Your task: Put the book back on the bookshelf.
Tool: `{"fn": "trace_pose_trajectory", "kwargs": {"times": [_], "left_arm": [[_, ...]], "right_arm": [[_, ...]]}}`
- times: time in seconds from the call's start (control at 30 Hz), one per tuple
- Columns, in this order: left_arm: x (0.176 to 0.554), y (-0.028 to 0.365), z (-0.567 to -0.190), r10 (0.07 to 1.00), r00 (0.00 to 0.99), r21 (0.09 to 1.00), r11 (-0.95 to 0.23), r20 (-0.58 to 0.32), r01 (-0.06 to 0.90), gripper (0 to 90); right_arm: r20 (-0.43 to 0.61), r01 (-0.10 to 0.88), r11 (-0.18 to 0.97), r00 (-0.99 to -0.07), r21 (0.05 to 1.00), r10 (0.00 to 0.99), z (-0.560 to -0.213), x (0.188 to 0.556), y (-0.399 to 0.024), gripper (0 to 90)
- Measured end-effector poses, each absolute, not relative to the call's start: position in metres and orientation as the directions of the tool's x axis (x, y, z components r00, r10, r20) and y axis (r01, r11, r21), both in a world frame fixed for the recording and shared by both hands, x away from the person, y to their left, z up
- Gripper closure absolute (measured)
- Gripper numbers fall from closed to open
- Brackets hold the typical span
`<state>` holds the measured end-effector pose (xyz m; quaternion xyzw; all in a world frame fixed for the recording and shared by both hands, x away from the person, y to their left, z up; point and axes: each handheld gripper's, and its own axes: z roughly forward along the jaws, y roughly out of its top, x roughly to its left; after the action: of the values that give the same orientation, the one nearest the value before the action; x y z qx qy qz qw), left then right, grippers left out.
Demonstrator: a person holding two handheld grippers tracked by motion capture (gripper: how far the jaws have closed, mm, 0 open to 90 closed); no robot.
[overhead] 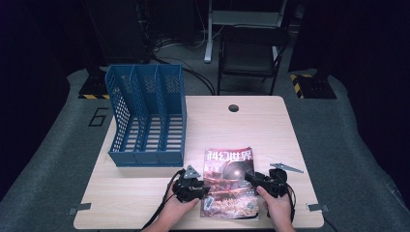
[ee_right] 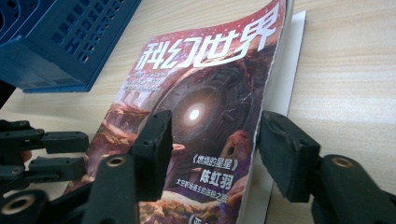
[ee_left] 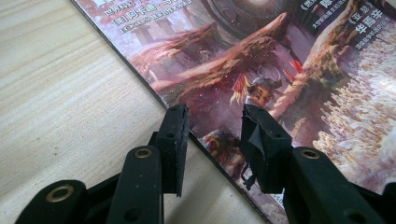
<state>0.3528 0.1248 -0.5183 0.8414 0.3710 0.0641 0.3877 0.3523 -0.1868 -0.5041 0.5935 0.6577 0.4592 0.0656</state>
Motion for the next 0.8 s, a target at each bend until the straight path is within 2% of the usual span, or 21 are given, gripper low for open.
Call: {"fn": "trace_pose_trajectory", "kwargs": {"times": [0.23,0.33,0.5,0.67,0.8], "left_arm": [[0.3526,0.1240,-0.5181,0.674,0.718,0.700,-0.429,-0.173,0.571,61.4],[0.3527,0.1230,-0.5176,0.678,0.716,0.698,-0.431,-0.168,0.572,61.4],[0.3527,0.1224,-0.5170,0.675,0.719,0.694,-0.438,-0.166,0.572,61.5],[0.3527,0.1230,-0.5173,0.671,0.723,0.697,-0.441,-0.163,0.565,61.6],[0.3528,0.1231,-0.5174,0.671,0.724,0.698,-0.441,-0.162,0.564,61.6]], "right_arm": [[0.474,0.727,-0.144,-0.272,0.671,0.838,-0.5087,0.3570,-0.1867,42.9],[0.546,0.725,-0.224,-0.242,0.651,0.802,-0.5091,0.3556,-0.1907,45.3],[0.544,0.711,-0.215,-0.272,0.669,0.794,-0.5049,0.3546,-0.1890,45.4],[0.588,0.739,-0.228,-0.269,0.634,0.763,-0.5031,0.3531,-0.1874,46.5],[0.540,0.744,-0.175,-0.281,0.645,0.793,-0.5040,0.3591,-0.1849,46.3]]}}
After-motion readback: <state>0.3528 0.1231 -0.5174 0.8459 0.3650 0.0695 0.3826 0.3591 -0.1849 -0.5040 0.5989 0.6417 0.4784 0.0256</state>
